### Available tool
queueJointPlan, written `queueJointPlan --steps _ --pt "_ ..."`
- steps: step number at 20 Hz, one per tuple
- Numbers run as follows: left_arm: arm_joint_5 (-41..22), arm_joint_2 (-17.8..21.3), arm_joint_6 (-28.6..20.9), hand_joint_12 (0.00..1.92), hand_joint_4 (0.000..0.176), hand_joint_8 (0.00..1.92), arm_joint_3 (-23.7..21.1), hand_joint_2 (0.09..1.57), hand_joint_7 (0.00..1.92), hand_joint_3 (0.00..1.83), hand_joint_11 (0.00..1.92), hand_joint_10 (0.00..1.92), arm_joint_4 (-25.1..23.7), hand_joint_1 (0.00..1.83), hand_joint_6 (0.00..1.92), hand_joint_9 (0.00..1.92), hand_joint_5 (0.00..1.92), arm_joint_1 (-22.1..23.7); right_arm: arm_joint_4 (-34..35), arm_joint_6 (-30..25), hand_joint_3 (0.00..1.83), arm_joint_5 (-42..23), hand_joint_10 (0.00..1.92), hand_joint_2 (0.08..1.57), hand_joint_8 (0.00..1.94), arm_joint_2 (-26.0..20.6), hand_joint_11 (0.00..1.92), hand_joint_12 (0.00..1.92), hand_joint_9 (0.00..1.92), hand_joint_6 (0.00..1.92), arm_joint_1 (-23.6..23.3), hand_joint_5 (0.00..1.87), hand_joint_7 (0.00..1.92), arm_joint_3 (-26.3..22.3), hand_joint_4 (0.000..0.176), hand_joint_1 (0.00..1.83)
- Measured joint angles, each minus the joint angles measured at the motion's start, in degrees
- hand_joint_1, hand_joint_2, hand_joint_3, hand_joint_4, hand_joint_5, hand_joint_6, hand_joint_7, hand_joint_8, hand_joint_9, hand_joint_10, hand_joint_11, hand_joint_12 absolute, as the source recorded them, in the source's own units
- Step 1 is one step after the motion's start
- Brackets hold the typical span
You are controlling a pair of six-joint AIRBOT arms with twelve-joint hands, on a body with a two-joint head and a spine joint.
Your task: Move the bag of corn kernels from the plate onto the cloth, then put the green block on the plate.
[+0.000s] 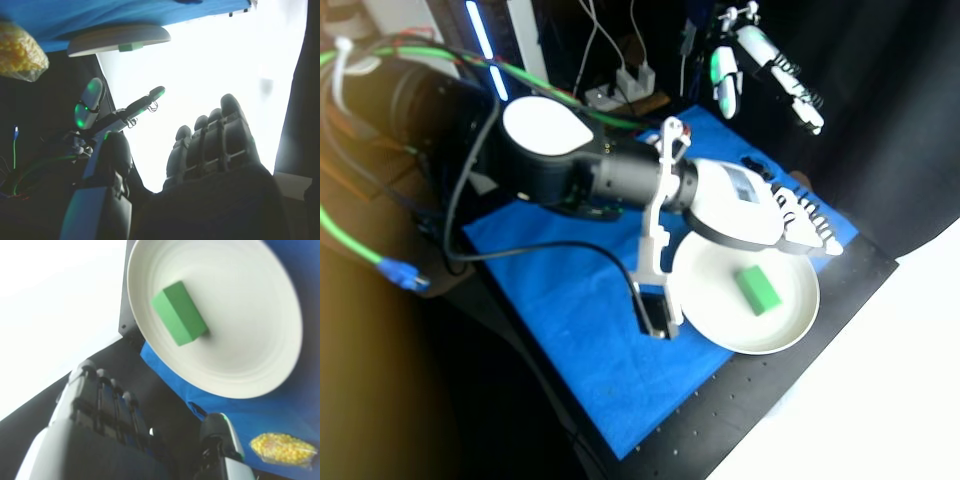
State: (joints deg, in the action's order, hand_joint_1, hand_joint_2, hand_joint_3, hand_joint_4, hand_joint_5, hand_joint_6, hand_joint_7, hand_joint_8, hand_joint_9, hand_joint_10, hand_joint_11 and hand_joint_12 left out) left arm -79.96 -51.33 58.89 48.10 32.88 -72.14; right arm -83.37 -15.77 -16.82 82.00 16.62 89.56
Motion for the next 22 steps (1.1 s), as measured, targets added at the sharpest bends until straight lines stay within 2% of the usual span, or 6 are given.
queueJointPlan --steps 2,7,11,13,19,22 --pt "0.1 0.0 0.0 0.23 0.126 0.00 0.0 1.32 0.00 0.00 0.00 0.00 -0.1 0.50 0.00 0.00 0.04 0.0 3.8 0.1 0.00 -2.9 0.00 1.06 0.00 -4.4 0.01 0.00 0.00 0.00 0.0 0.00 0.00 -2.0 0.085 0.54" --pt "-0.3 0.1 0.0 0.16 0.138 0.00 -0.3 1.30 0.00 0.00 0.00 0.00 0.0 0.47 0.00 0.00 0.06 0.0 19.9 12.3 0.03 -8.2 0.00 1.24 0.00 -20.4 0.00 0.00 0.00 0.00 0.1 0.00 0.00 -12.2 0.000 0.67" --pt "-0.9 0.9 0.0 0.25 0.172 0.00 -0.4 1.30 0.00 0.00 0.00 0.00 -0.5 0.44 0.00 0.00 0.05 0.0 31.2 24.8 0.02 -12.0 0.00 1.25 0.00 -29.4 0.00 0.00 0.00 0.00 5.6 0.00 0.00 -21.6 0.086 0.48" --pt "-1.3 1.9 0.0 0.17 0.176 0.00 -0.4 1.29 0.00 0.00 0.00 0.00 -0.5 0.47 0.00 0.00 0.04 0.0 39.3 29.9 0.01 -14.2 0.00 1.25 0.00 -32.0 0.00 0.00 0.00 0.00 9.9 0.00 0.00 -23.4 0.047 0.48" --pt "-1.7 3.6 0.0 0.06 0.175 0.00 -0.4 1.29 0.00 0.00 0.00 0.00 -2.5 0.45 0.00 0.00 0.00 0.3 63.0 46.4 0.00 -22.5 0.00 1.24 0.00 -41.2 0.00 0.00 0.00 0.00 22.3 0.00 0.00 -29.8 0.088 0.36" --pt "-2.1 5.0 0.0 0.16 0.173 0.00 -0.4 1.27 0.00 0.00 0.00 0.00 -3.9 0.54 0.00 0.00 0.00 0.4 69.6 49.6 0.00 -28.0 0.00 1.24 0.00 -44.5 0.00 0.62 0.00 0.00 27.2 0.00 0.00 -32.7 0.084 0.59"
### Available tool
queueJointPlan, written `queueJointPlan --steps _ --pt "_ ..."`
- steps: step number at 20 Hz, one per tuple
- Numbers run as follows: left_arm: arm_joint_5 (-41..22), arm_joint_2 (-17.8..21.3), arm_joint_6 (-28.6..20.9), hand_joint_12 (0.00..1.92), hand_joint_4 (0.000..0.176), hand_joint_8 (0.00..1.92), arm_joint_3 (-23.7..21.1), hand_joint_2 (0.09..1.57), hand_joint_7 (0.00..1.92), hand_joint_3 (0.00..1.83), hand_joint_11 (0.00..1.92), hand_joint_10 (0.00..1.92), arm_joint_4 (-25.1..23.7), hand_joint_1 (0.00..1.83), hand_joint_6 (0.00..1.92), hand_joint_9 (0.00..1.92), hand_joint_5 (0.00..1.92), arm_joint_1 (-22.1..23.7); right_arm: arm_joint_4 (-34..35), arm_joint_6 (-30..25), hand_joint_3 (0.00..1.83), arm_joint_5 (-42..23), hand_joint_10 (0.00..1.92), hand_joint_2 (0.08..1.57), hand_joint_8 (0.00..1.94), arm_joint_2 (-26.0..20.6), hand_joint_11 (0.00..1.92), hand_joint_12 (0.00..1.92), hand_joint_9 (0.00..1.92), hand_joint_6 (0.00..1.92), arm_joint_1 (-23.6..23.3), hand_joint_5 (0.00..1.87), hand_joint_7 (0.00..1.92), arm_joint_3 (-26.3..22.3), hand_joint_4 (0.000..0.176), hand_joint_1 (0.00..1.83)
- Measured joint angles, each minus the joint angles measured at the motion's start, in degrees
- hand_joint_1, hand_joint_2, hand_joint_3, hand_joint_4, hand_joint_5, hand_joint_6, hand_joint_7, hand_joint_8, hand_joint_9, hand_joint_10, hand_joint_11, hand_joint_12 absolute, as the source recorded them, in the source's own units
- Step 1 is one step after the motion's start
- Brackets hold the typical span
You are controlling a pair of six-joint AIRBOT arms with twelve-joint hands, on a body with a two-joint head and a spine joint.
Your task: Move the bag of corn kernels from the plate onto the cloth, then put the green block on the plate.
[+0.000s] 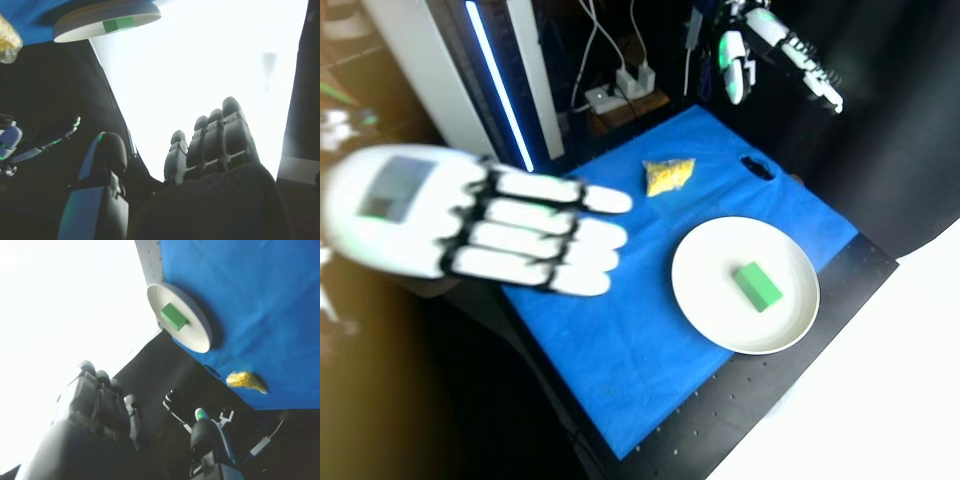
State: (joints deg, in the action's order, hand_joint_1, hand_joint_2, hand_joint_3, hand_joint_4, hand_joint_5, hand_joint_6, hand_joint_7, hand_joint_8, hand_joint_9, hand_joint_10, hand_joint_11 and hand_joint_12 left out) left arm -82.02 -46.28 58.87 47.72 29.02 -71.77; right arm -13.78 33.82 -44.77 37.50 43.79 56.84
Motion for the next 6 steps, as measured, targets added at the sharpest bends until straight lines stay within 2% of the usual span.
queueJointPlan --steps 1,2,3,4,5,6 --pt "-0.9 0.7 0.1 0.05 0.158 0.00 -0.3 1.27 0.00 0.00 0.00 0.00 0.0 0.57 0.00 0.00 0.00 0.0 2.1 1.7 0.00 -2.5 0.00 1.25 0.00 -0.7 0.00 0.75 0.00 0.00 0.7 0.00 0.00 -0.8 0.066 0.64" --pt "-1.9 1.4 0.1 0.01 0.142 0.00 -0.6 1.29 0.00 0.01 0.00 0.00 0.0 0.59 0.00 0.00 0.00 0.0 3.6 3.3 0.00 -4.4 0.00 1.22 0.00 -1.3 0.00 0.56 0.00 0.00 0.8 0.00 0.00 -1.4 0.059 0.64" --pt "-2.3 2.1 0.2 0.01 0.145 0.00 -0.6 1.29 0.00 0.01 0.02 0.00 -1.1 0.59 0.00 0.00 0.00 0.0 5.0 4.3 0.00 -7.1 0.00 1.22 0.00 -1.8 0.00 0.35 0.00 0.00 0.8 0.00 0.00 -1.9 0.065 0.56" --pt "-2.7 2.7 0.2 0.02 0.145 0.00 -0.6 1.30 0.00 0.01 0.03 0.00 -2.1 0.59 0.00 0.00 0.00 0.0 5.8 4.7 0.00 -10.3 0.00 1.22 0.00 -2.1 0.00 0.23 0.00 0.00 1.3 0.00 0.00 -2.1 0.067 0.51" --pt "-3.3 3.2 0.3 0.01 0.170 0.00 -0.6 1.32 0.00 0.01 0.01 0.00 -2.7 0.57 0.00 0.00 0.00 0.0 6.2 4.7 0.00 -12.5 0.00 1.24 0.00 -2.4 0.00 0.30 0.00 0.00 1.5 0.00 0.00 -2.2 0.018 0.48" --pt "-4.1 3.7 0.5 0.75 0.176 0.00 -0.6 1.25 0.00 0.05 0.00 0.00 -2.9 0.67 0.00 0.00 0.00 0.1 7.3 4.7 0.00 -14.9 0.00 1.25 0.00 -2.4 0.00 0.69 0.00 0.00 2.0 0.00 0.00 -2.2 0.000 0.57"
